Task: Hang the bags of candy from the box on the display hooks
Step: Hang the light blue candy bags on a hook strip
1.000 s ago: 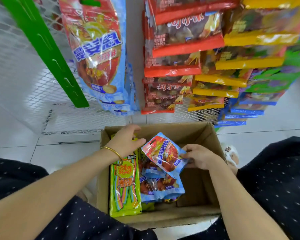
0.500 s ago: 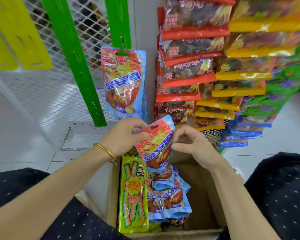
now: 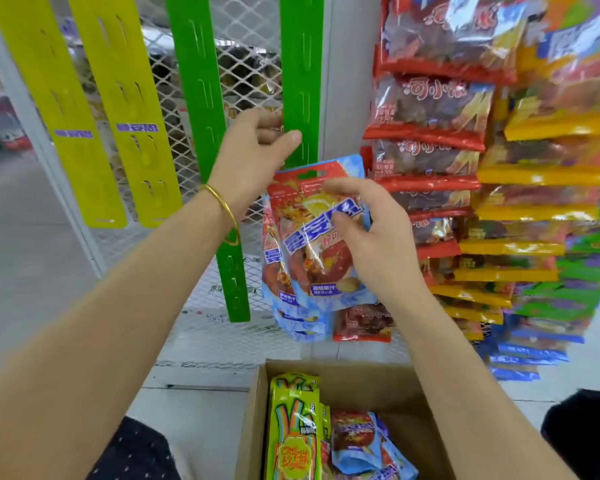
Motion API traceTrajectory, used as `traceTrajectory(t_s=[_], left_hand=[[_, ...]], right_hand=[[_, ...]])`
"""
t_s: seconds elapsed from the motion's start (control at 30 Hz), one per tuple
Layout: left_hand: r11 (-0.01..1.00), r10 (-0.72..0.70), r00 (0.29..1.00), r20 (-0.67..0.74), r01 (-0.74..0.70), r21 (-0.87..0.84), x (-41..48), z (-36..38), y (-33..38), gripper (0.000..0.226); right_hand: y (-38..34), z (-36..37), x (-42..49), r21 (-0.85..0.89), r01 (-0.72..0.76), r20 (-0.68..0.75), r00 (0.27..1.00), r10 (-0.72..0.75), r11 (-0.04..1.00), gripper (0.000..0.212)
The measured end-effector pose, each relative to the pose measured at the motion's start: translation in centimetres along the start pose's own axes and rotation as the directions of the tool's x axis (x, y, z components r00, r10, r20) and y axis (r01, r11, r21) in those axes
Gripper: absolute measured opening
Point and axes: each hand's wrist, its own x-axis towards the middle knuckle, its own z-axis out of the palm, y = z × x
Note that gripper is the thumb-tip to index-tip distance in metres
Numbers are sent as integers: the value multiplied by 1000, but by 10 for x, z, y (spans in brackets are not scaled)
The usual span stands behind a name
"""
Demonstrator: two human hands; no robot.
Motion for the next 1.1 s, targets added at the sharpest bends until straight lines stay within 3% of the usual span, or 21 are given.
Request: traceTrajectory(t_s=[0.23, 0.4, 0.63, 1.1], left_hand=[[999, 1, 1000, 16, -2, 49, 13, 3, 7, 30], [1000, -19, 999, 27, 18, 16, 16, 5, 10, 42], [1000, -24, 1000, 8, 24, -2, 15, 9, 11, 31], [999, 24, 1000, 5, -24, -23, 2, 8, 2, 31]], right_hand=[[0, 19, 35, -162, 39, -65, 997, -51, 986, 43], [-3, 22, 40, -145, 10, -47, 999, -17, 989, 45], [-10, 22, 34, -35, -74, -65, 995, 71, 997, 45], [13, 27, 11, -22, -66, -35, 997, 65, 998, 50]])
